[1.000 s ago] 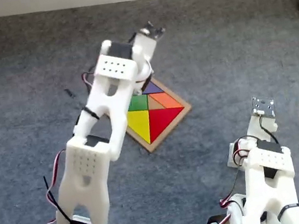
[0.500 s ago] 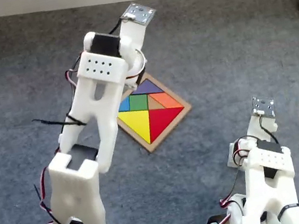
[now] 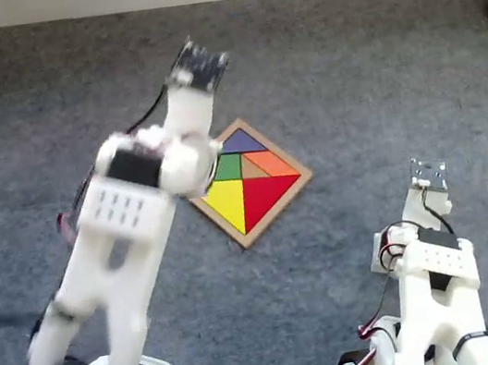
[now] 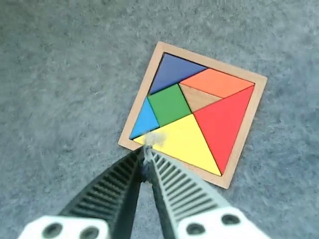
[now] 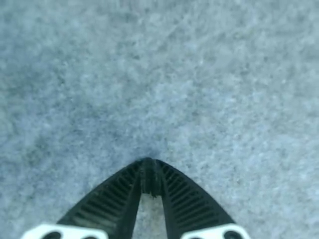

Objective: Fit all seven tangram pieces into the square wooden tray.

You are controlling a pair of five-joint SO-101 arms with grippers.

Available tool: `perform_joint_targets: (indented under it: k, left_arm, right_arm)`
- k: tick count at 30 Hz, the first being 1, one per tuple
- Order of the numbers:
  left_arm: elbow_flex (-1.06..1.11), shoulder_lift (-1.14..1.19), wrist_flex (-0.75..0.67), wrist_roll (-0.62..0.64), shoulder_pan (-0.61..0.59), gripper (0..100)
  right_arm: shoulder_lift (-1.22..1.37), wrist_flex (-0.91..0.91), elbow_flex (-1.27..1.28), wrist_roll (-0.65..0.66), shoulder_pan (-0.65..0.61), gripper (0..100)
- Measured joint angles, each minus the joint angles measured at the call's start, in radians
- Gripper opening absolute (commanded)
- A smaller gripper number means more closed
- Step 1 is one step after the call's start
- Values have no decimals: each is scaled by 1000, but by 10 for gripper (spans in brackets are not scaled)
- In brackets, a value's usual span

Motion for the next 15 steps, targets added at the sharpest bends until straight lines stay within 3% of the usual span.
perform_joint_targets:
  k: [6, 15]
  left_arm:
    - [358, -359, -132, 0, -43, 7]
    - [629, -606, -150, 5, -112, 7]
  right_arm:
    - [-8, -61, 46, 0, -23, 5]
    - [-11, -77, 54, 0, -31, 5]
